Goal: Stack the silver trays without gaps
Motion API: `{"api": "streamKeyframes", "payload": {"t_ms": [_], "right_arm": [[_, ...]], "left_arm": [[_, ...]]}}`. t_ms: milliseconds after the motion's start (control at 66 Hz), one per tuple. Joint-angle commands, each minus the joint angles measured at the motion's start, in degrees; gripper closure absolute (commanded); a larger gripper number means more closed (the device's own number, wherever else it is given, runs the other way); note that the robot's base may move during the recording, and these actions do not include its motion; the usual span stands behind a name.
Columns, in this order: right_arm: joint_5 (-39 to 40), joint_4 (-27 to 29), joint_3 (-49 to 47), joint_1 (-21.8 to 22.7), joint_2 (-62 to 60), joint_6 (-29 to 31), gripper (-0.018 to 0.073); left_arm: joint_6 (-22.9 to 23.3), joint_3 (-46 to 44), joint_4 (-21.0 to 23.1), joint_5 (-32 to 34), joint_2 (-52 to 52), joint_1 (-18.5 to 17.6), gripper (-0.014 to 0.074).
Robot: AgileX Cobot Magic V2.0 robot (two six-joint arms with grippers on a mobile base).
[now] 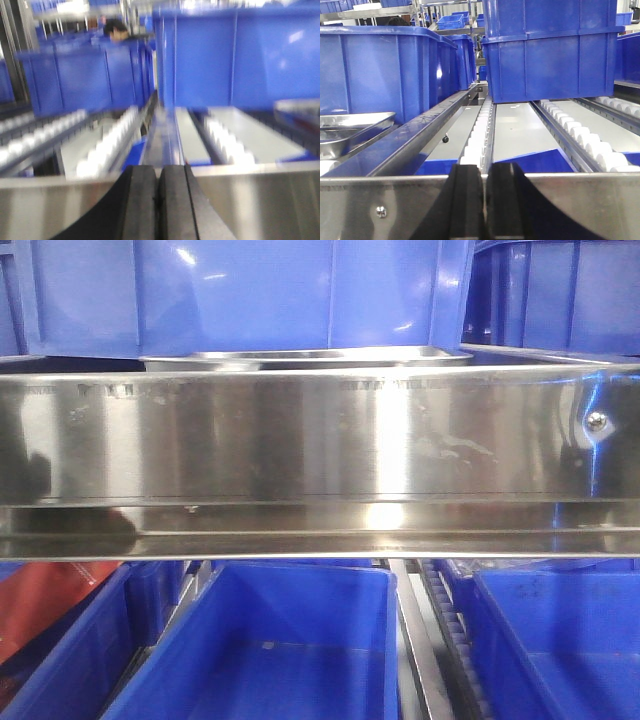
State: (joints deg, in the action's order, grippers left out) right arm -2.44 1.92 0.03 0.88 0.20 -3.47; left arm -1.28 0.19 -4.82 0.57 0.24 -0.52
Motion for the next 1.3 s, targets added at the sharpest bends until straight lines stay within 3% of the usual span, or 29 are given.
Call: {"api": "streamKeyframes", "payload": {"t_ms": [0,91,167,257,379,560,651,833,1060,1287], "right_arm": [[2.0,0.1,0.0,0.1,-0.2,0.2,0.0574],[9.1,0.1,0.0,0.1,-0.2,-0.5,0.0574],[15.2,0.1,0.0,0.1,-0.2,-4.7,0.0574],[15.2,0.1,-3.2,0.0,-0.2,-10.4,0.0574],[7.0,0.1,-11.1,0.0,-0.2,-11.0,0.0574],[-5.7,0.1,-22.5,0.0,3.6,-11.0,0.0574],[-11.4,0.1,-27.4,0.0,8.5,-11.0,0.0574],[-24.8,0.1,-35.1,0.0,19.5,-8.1,0.0574],[-37.7,0.1,-43.2,0.0,33.5,-5.0,0.0574],[-39.0,0.1,-43.7,0.0,40.8,-5.0,0.0574]], "left_arm": [[0.2,-0.2,0.0,5.3,-0.2,0.2,0.061],[0.2,-0.2,0.1,8.5,-0.2,0.2,0.061],[0.2,-1.1,0.1,8.8,-0.2,0.2,0.061],[0.2,-5.0,0.1,7.2,-0.2,0.2,0.061],[0.2,-11.7,0.6,4.0,-0.2,0.2,0.061],[0.2,-24.2,9.1,-8.4,8.0,0.2,0.061],[0.2,-30.6,9.3,-15.3,13.9,0.2,0.061],[0.2,-40.7,9.0,-23.0,28.5,0.2,0.061],[0.2,-46.1,10.8,-24.8,42.5,0.2,0.061],[0.2,-46.1,12.2,-20.0,51.1,0.2,0.061]]}}
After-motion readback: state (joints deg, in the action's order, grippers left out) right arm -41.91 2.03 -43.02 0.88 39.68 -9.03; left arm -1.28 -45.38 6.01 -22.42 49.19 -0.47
